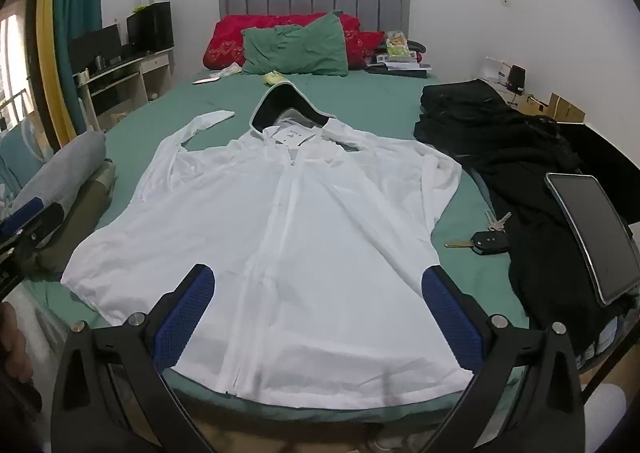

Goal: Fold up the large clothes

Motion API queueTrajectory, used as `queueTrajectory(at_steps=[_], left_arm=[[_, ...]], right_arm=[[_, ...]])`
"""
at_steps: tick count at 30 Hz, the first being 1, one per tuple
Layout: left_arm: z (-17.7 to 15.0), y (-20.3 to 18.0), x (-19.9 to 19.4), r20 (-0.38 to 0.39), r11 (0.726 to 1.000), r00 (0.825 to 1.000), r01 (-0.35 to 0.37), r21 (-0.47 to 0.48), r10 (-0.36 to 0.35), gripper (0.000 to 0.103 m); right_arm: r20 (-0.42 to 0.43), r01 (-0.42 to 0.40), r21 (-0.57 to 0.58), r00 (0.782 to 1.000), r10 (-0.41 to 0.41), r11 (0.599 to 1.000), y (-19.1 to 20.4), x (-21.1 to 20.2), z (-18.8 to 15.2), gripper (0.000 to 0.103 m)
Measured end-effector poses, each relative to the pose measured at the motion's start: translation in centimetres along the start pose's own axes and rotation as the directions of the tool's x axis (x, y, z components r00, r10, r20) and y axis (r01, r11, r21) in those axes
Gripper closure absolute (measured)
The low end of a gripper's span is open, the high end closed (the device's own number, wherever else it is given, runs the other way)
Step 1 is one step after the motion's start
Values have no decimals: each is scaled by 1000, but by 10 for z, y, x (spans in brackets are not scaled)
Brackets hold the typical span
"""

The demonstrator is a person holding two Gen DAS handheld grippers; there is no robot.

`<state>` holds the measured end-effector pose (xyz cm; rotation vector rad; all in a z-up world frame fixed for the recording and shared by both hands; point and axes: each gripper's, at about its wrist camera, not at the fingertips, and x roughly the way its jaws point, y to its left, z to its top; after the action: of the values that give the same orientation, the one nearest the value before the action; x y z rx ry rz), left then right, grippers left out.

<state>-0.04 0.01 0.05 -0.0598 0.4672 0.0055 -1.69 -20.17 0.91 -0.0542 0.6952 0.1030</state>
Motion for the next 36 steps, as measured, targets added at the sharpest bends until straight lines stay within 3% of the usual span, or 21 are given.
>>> queueTrajectory(at_steps=[5,36], left_arm=[[0,-1,2,-16,1000,1000,-15,7,15,29],[-8,-8,-4,-27,1000,1000,-17,10,17,29]], right_arm=[[20,-26,48,999,25,999,-8,-7,-5,1],[-11,10,32,1000,-10,999,-13,-15,-6,1]])
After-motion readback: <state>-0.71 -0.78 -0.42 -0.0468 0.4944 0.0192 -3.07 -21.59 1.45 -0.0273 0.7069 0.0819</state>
